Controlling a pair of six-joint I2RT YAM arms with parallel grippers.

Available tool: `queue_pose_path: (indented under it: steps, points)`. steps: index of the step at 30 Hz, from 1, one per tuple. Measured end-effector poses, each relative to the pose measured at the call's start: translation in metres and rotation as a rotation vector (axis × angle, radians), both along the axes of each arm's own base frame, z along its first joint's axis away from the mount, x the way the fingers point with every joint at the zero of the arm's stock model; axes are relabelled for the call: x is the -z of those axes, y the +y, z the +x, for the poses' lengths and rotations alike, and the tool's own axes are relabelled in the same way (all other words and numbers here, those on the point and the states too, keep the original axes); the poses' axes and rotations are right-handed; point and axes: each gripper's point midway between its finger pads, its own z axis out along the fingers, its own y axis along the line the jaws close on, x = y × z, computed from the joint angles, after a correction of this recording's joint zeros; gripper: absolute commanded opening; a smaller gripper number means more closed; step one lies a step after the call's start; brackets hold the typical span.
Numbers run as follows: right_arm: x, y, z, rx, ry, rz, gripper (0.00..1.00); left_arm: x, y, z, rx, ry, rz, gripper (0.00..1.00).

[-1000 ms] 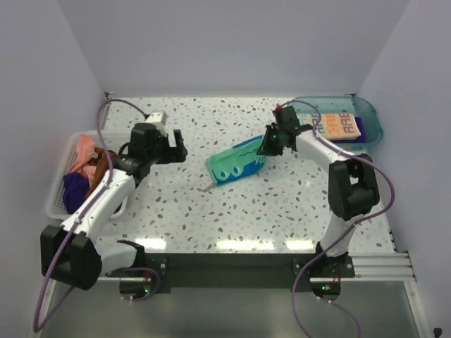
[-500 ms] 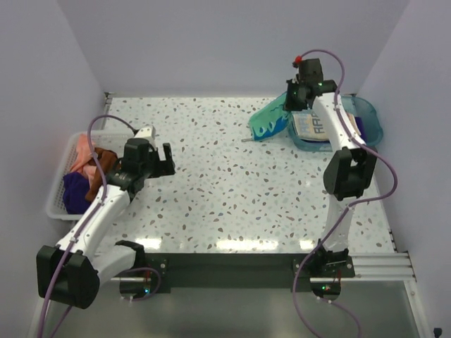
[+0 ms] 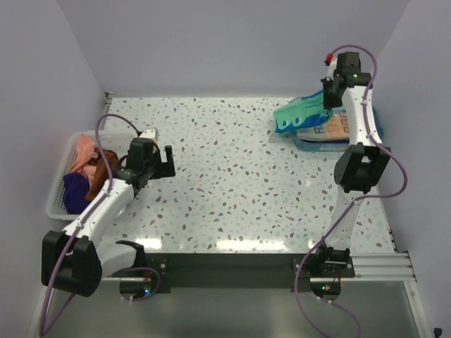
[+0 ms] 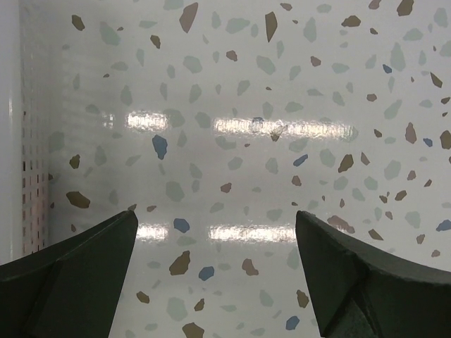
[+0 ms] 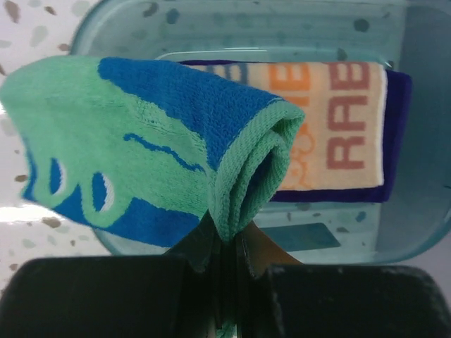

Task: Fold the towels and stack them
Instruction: Neatly place the folded towel into the bin

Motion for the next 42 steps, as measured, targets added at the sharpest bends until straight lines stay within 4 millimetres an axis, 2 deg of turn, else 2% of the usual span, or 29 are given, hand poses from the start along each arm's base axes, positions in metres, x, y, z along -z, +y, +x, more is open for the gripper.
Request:
queue_pose_path:
  steps: [5, 8, 13, 23, 29, 30, 31, 33, 37, 42]
  points:
    - [0.005, -0.042, -0.002, 0.038, 0.025, -0.084, 0.00, 0.010, -0.001, 0.000, 0.004, 0.033, 0.004, 0.99]
    - [0.009, -0.054, -0.002, 0.049, 0.038, -0.112, 0.00, 0.016, -0.003, 0.001, 0.010, 0.051, 0.002, 0.98]
    - [0.013, -0.063, 0.000, 0.040, 0.047, -0.156, 0.00, 0.026, -0.005, 0.000, 0.022, 0.087, -0.003, 0.98]
    - [0.026, -0.076, 0.004, 0.054, 0.062, -0.214, 0.00, 0.031, -0.009, 0.000, 0.042, 0.101, -0.010, 0.98]
    - [0.045, -0.091, 0.006, 0.095, 0.077, -0.251, 0.02, 0.030, -0.009, 0.001, 0.042, 0.099, -0.010, 0.98]
    - [0.049, -0.093, 0.007, 0.103, 0.079, -0.257, 0.20, 0.030, -0.009, 0.001, 0.042, 0.098, -0.010, 0.98]
    - [0.052, -0.096, 0.007, 0.118, 0.082, -0.264, 0.34, 0.030, -0.009, 0.001, 0.043, 0.098, -0.010, 0.99]
    - [0.058, -0.103, 0.007, 0.156, 0.086, -0.290, 0.56, 0.030, -0.009, 0.001, 0.044, 0.097, -0.009, 0.99]
    - [0.062, -0.122, -0.001, 0.277, 0.095, -0.371, 0.71, 0.029, -0.009, 0.001, 0.052, 0.094, -0.001, 0.99]
    - [0.046, -0.143, -0.011, 0.466, 0.062, -0.433, 0.82, 0.020, -0.007, 0.001, 0.051, 0.063, 0.002, 0.99]
